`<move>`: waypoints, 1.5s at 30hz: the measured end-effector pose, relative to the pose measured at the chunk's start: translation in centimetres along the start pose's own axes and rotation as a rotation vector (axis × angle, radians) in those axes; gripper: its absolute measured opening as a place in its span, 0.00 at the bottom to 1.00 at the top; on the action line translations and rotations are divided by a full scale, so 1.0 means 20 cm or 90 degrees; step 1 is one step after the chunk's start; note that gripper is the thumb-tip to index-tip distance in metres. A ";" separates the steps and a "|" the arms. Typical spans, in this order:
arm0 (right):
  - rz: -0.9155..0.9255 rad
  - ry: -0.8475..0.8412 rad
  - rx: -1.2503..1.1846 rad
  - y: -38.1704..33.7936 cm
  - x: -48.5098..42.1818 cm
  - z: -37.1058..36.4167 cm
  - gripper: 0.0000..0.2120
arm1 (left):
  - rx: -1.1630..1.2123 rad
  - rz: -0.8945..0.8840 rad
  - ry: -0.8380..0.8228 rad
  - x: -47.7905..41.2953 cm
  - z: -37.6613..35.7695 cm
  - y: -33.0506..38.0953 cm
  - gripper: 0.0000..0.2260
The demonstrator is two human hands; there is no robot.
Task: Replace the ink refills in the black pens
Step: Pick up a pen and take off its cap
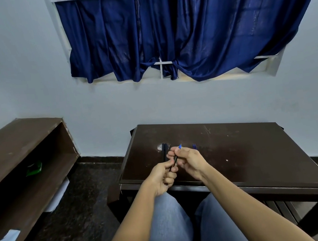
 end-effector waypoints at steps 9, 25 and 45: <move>0.015 0.059 0.032 -0.01 0.00 0.08 0.05 | -0.320 -0.219 0.234 0.06 -0.02 0.11 0.10; -0.055 0.111 0.022 0.20 -0.02 0.24 0.10 | -0.274 -0.195 0.258 -0.04 0.02 -0.05 0.11; -0.064 0.116 0.021 0.34 -0.03 0.23 0.06 | -0.234 -0.158 0.232 -0.13 0.10 -0.15 0.10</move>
Point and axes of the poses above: each hand's wrist, its own x-axis away from the middle knuckle, its own z-axis out of the back of the hand, y = z × x, the point moved 9 cm from there along -x, towards the middle knuckle, and after that the axes turned 10 degrees about z, right-handed, at the moved point
